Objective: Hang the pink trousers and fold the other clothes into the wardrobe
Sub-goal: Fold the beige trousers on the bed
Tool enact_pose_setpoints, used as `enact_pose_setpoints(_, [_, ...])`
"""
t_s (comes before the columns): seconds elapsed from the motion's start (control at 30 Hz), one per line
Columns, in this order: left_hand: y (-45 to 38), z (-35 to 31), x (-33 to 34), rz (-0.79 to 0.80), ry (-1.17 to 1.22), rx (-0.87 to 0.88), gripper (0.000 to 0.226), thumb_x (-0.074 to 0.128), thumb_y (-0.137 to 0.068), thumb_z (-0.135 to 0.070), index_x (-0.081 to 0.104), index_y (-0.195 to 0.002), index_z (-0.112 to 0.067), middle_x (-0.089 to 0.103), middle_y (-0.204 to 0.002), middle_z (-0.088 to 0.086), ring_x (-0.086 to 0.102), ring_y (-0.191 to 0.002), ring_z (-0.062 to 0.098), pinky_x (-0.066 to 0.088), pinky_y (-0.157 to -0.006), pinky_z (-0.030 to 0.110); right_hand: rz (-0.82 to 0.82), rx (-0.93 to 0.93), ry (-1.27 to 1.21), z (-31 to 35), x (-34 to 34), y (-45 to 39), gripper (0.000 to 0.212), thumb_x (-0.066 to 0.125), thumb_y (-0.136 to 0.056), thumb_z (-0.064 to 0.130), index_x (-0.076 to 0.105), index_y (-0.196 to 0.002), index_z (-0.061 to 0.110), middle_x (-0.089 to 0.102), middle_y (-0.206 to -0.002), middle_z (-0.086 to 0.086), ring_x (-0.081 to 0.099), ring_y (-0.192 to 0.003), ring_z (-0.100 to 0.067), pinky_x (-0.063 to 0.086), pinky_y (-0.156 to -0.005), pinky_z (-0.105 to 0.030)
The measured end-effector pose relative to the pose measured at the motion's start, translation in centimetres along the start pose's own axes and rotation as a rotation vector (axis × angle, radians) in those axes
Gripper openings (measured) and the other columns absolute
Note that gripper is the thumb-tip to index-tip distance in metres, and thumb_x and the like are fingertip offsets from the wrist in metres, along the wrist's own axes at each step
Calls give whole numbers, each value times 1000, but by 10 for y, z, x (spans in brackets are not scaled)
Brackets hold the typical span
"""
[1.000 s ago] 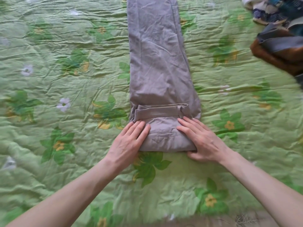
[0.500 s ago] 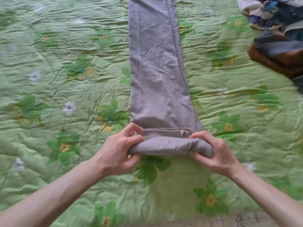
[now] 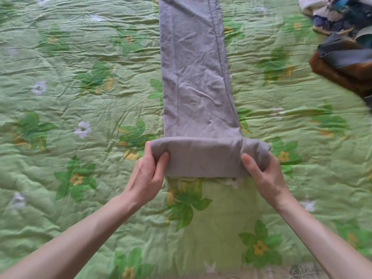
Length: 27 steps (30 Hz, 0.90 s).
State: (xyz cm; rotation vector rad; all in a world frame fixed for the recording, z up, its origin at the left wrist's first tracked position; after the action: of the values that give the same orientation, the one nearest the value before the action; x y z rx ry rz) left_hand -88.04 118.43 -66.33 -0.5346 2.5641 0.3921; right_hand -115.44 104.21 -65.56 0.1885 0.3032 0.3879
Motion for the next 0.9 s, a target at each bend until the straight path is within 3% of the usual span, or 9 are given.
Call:
enact_pose_setpoints(0.13, [-15, -1, 0, -125, 20, -37, 17, 46, -110, -33, 47, -113, -16, 64, -73, 0, 62, -63, 13, 45, -55, 44, 121, 88, 126, -24, 9, -18, 74, 90, -69, 54, 63, -130, 23, 74, -117, 12, 69, -112, -1, 56, -96, -28])
enact_pose_setpoints(0.27, [-26, 0, 8, -143, 187, -114, 38, 48, -104, -55, 54, -106, -17, 61, -83, 19, 60, -72, 32, 50, -63, 53, 54, 93, 241, -31, 6, -35, 74, 82, -72, 64, 60, -132, 26, 67, -114, 21, 63, -98, 17, 49, -91, -9])
enact_pose_setpoints(0.37, [-27, 8, 22, -68, 261, -164, 29, 50, -107, -45, 51, -129, -26, 67, -104, -24, 62, -99, -14, 48, -83, 10, 0, 45, 263, -31, 12, -51, 60, 77, -85, 46, 56, -136, 21, 64, -112, 19, 62, -102, 4, 44, -85, -2])
enact_pose_setpoints(0.43, [-29, 13, 27, -26, 219, -177, 33, 50, -109, -34, 43, -141, -25, 60, -115, -30, 56, -104, -25, 39, -84, -2, 21, 26, 284, -33, 20, -64, 53, 68, -96, 47, 54, -139, 18, 66, -119, 9, 60, -113, -4, 46, -91, -11])
enact_pose_setpoints(0.5, [-33, 17, 29, -19, 188, -161, 29, 51, -109, -28, 44, -136, -21, 62, -112, -24, 60, -99, -21, 42, -80, 0, 21, 31, 295, -36, 24, -76, 54, 47, -104, 57, 52, -139, 17, 67, -122, 3, 61, -111, -6, 47, -97, -27])
enact_pose_setpoints(0.57, [-36, 22, 28, -66, 186, -173, 30, 53, -108, -30, 46, -135, -19, 64, -111, -23, 62, -97, -19, 43, -80, 0, -39, -21, 306, -34, 24, -86, 45, 36, -108, 52, 55, -120, 13, 67, -100, 7, 62, -91, -1, 46, -86, -37])
enact_pose_setpoints(0.77, [-39, 30, 27, -292, 82, -275, 40, 61, -104, -37, 44, -137, -22, 72, -106, -5, 71, -94, 13, 57, -85, 33, -330, -37, 571, -34, 10, -89, 23, 50, -107, 38, 58, -113, 17, 72, -88, -5, 67, -81, -37, 37, -63, -37])
enact_pose_setpoints(0.83, [-39, 21, 23, -365, -78, -210, 58, 62, -102, -32, 34, -151, -19, 58, -134, 7, 60, -118, 22, 50, -102, 39, -385, -127, 590, -18, 9, -84, 27, 53, -106, 32, 55, -125, 13, 67, -107, -3, 66, -94, -35, 44, -72, -38])
enact_pose_setpoints(0.9, [-40, -1, 23, -388, -307, 24, 61, 62, -102, -22, 36, -155, -8, 42, -153, 15, 43, -140, 29, 37, -119, 42, -284, -438, 646, 7, 24, -77, 38, 55, -104, 22, 54, -136, 2, 59, -129, -13, 58, -119, -33, 48, -101, -40])
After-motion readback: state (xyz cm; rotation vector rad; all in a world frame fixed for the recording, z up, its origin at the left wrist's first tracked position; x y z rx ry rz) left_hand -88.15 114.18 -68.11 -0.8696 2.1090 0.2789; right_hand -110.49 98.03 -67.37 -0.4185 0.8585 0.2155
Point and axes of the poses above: each hand's wrist, its own y-axis away from the middle knuckle, its own x-axis out of the palm, z = x × y, the point moved 9 cm from there along -y, towards the middle knuckle
